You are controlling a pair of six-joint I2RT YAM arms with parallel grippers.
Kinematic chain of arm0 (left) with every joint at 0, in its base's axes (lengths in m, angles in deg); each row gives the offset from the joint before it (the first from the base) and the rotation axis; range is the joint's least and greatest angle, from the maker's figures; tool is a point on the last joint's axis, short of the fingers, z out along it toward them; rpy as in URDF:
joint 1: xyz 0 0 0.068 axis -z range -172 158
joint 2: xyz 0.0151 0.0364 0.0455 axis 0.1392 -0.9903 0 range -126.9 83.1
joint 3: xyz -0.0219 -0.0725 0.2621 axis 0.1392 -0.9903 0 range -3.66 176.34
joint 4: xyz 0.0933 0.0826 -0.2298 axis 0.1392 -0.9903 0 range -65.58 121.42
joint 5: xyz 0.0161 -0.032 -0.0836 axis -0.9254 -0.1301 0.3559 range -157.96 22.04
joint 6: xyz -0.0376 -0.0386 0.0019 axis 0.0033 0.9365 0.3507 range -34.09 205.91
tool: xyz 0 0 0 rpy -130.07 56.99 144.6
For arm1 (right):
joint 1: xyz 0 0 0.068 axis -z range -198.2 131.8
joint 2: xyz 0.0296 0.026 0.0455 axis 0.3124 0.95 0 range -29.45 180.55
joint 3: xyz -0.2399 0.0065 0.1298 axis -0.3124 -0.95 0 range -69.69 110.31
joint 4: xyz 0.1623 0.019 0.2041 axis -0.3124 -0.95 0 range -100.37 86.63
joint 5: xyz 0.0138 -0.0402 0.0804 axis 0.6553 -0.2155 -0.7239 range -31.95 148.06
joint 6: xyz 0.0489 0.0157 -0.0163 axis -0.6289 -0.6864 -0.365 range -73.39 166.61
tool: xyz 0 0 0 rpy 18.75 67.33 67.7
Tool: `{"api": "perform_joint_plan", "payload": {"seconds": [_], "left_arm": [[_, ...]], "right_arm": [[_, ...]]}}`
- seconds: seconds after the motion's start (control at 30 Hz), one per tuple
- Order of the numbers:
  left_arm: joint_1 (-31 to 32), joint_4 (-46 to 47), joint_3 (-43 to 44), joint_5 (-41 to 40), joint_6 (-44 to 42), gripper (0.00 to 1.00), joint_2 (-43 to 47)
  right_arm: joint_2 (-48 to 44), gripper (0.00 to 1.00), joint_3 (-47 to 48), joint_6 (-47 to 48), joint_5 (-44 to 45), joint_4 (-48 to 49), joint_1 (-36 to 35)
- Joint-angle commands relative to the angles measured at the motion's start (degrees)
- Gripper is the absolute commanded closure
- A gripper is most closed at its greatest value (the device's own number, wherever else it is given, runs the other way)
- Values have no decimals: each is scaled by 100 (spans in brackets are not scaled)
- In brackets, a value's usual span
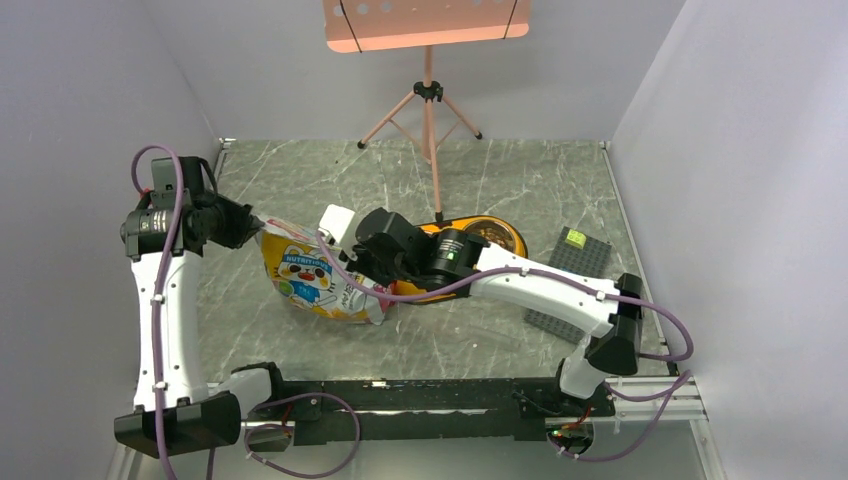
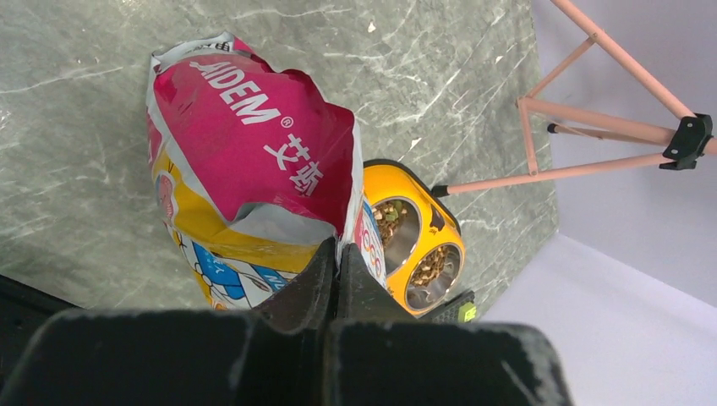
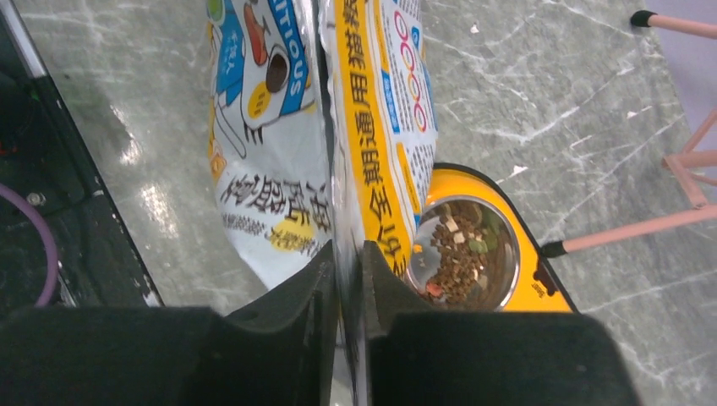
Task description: Serve the pet food
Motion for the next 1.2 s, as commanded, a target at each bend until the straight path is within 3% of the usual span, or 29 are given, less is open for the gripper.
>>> {"api": "perform_joint_plan", "payload": {"seconds": [0.0,0.17,0.2,0.23,0.27,0.4,0.5,0.63,0.77,0.83,0.93,1.07,1.17], "left_arm": [[-100,368,92,-475,-56,100,-41],[-105,-351,854,-1099,-40,100,-316],[-105,-384,944,-1058,-51,100,-339],[-105,-377,965,-980,-38,100,-339],[-105,-319,916,-837,-22,100,-311],[-92,235,59,-131,155,100,85],[132,308,-339,153,356,72,320],[588,580,-642,403,605,57,517],[938,654,-642,466,712,56,431],[1112,614,-625,432,720,59,412],[1127,630,-621,441,738,69,460],[1133,442,-395,341,658,98,470],[1128,211,-247,299,688,100,462]], "right_arm": [[-589,75,-75,-128,413,-1049,-39],[-799,69,-537,-199,728,-1097,-38],[-851,73,-617,-207,710,-1077,-40],[-891,95,-658,-199,635,-1069,-40],[-930,100,-658,-195,531,-1049,-35],[-1222,100,-723,-132,337,-563,-205],[-1067,100,-486,-103,196,-547,-207],[-680,100,-73,-55,-270,-594,-220],[-377,52,136,66,-446,-205,-233],[-97,41,360,194,-431,-47,-242],[561,32,880,404,-78,147,-242],[1412,29,1925,524,529,136,-242],[1841,32,2627,489,712,19,-246]]}}
